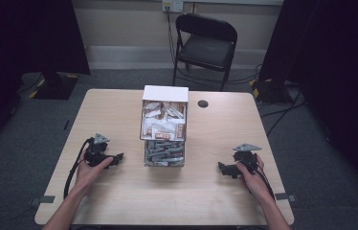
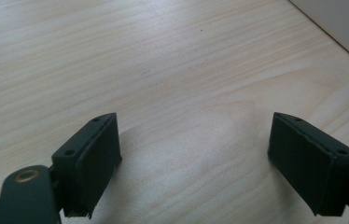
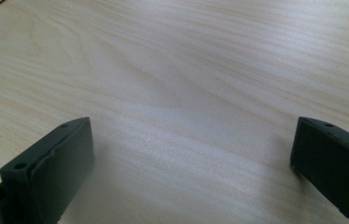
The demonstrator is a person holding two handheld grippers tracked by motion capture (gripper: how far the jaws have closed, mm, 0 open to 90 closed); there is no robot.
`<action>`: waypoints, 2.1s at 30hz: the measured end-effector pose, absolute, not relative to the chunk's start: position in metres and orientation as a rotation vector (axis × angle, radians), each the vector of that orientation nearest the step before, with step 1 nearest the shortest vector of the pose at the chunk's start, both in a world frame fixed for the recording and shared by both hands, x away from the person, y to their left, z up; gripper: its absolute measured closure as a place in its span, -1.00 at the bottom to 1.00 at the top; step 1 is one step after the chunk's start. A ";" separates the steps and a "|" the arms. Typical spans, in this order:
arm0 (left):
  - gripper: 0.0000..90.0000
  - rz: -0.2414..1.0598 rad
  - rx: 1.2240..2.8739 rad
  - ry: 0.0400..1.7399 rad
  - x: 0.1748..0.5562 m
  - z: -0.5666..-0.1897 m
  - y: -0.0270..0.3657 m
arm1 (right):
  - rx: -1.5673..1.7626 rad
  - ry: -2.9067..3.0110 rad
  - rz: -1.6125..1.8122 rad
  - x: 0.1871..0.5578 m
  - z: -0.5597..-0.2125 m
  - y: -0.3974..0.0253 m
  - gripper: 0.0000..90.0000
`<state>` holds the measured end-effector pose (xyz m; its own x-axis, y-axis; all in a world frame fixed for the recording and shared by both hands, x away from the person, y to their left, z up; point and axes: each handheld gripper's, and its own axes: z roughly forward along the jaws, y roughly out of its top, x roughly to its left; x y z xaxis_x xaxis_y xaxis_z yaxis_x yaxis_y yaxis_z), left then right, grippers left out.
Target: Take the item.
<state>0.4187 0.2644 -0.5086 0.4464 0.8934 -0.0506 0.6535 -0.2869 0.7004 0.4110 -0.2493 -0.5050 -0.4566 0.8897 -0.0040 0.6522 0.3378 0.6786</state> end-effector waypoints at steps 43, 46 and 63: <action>-0.10 0.406 1.872 0.984 0.379 -0.443 0.237 | 1.362 2.233 0.870 0.411 -0.505 -0.249 -1.00; -0.06 0.373 1.884 0.976 0.377 -0.441 0.233 | 1.362 2.233 0.870 0.411 -0.505 -0.249 -1.00; 0.10 0.307 1.826 0.865 0.349 -0.419 0.227 | 1.359 2.234 0.871 0.411 -0.505 -0.249 -1.00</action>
<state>0.3485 0.2269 -0.4195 0.7066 0.6839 -0.1815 0.4166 -0.1947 0.8880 0.4112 -0.2494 -0.5050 -0.4578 0.8891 -0.0045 0.6514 0.3389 0.6789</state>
